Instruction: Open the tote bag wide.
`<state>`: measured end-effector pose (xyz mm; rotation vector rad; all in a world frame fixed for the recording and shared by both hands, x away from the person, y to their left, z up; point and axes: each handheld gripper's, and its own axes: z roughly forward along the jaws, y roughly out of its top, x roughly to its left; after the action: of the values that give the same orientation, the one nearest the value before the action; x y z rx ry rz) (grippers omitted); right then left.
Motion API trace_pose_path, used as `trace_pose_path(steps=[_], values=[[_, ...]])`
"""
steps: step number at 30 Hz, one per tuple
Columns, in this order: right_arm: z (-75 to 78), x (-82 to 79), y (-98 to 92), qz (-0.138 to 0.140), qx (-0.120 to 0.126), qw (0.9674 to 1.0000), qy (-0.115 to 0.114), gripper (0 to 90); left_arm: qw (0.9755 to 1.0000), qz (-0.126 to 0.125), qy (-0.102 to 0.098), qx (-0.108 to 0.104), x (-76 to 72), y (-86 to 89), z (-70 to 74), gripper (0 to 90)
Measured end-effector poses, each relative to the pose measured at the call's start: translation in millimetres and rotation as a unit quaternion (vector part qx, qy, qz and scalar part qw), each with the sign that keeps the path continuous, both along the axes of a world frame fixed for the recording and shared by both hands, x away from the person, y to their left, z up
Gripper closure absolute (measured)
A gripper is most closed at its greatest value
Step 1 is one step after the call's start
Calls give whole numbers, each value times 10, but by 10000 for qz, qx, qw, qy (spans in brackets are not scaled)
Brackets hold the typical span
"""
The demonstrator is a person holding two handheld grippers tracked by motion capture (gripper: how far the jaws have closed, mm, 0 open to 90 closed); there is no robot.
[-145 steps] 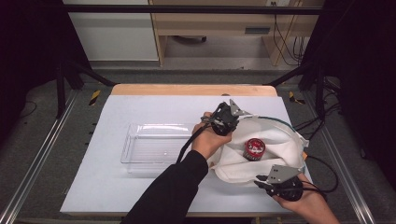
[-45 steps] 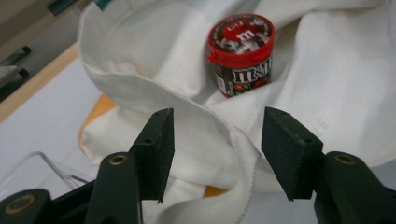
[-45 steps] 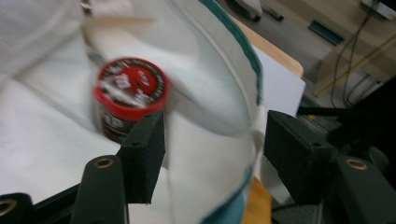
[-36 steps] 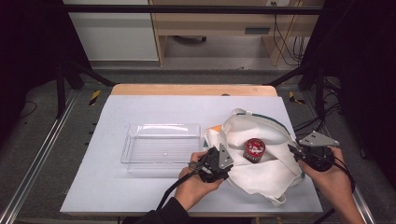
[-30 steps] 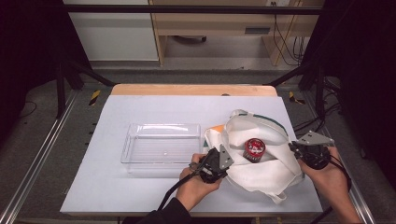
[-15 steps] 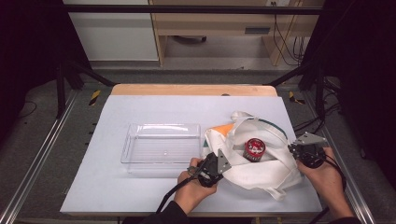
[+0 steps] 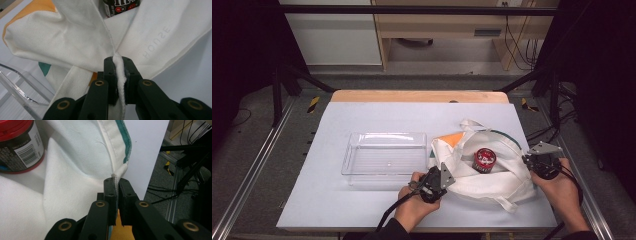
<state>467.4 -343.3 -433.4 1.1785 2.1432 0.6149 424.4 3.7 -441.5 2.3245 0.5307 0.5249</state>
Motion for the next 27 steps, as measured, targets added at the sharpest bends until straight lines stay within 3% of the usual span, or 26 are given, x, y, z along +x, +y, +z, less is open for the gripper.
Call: trace_pose_path(steps=[6,11,15,16,21,27], values=[[13,-8,1,-57,94,9999,-56,846,10000,13,3,-76,4,5,-24,809],[102,-94,-4,32,421,9986,-314,668,9999,-13,-40,-97,-5,-20,14,714],[191,-164,27,95,482,9979,-412,575,9999,19,-81,-145,-11,-51,65,630],[259,-217,56,141,527,9974,-477,525,9998,30,-134,-164,-1,-58,119,609],[376,-316,111,193,584,9965,-559,449,9995,58,-223,-231,43,-74,243,548],[438,-488,154,206,656,9959,-585,419,9989,105,-348,-299,290,-118,476,469]])
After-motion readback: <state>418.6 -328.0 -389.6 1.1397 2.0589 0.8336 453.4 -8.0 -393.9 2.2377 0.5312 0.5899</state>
